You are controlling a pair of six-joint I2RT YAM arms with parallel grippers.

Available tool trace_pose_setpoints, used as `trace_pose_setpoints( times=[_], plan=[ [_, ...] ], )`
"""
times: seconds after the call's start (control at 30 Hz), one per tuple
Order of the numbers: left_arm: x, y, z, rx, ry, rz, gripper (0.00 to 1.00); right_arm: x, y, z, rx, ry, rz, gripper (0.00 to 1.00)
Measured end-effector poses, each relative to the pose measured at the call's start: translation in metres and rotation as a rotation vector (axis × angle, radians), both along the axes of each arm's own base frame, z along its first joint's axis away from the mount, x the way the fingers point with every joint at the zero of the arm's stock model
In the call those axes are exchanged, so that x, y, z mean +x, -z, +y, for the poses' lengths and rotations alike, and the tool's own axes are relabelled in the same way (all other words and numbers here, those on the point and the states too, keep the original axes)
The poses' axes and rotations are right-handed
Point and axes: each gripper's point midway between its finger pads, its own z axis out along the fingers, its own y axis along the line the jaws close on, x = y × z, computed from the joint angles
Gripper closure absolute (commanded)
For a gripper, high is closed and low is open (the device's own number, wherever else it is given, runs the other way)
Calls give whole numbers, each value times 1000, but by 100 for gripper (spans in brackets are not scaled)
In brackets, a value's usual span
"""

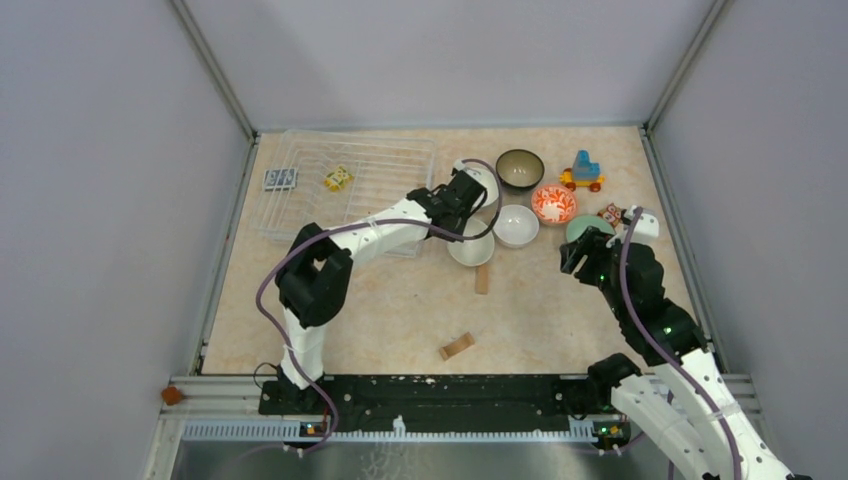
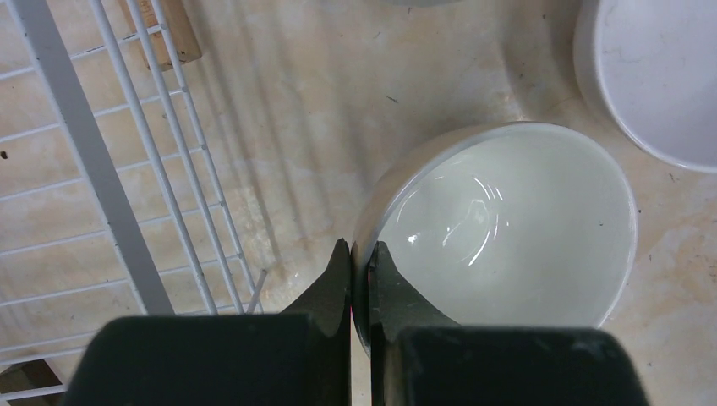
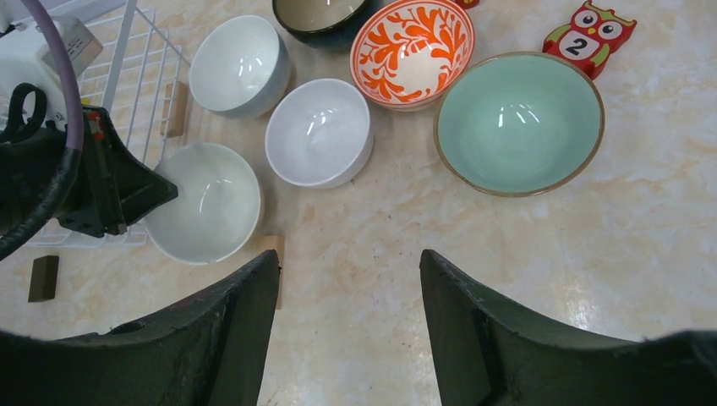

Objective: Unload the bowls from the dish rack

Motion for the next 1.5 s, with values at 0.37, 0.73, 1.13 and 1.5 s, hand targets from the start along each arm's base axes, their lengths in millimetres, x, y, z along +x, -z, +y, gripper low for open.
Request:
trace_pose_setpoints(
  times=[0.37,0.73,1.13,1.5],
  plan=[
    [16,9,-5,-8,-53,4,93,-1,-1,4,2,-26,-1,38],
    [38,7,-11,-36,-78,-22,49,0,-4,10,12,-57,-14,38],
    [48,-18,-31,-125,6,-48,26,4,31,28,21,-137,57,34],
    [-3,-136,17,-289,47,-262,15,16,31,35,43,-160,-70,27]
  ],
)
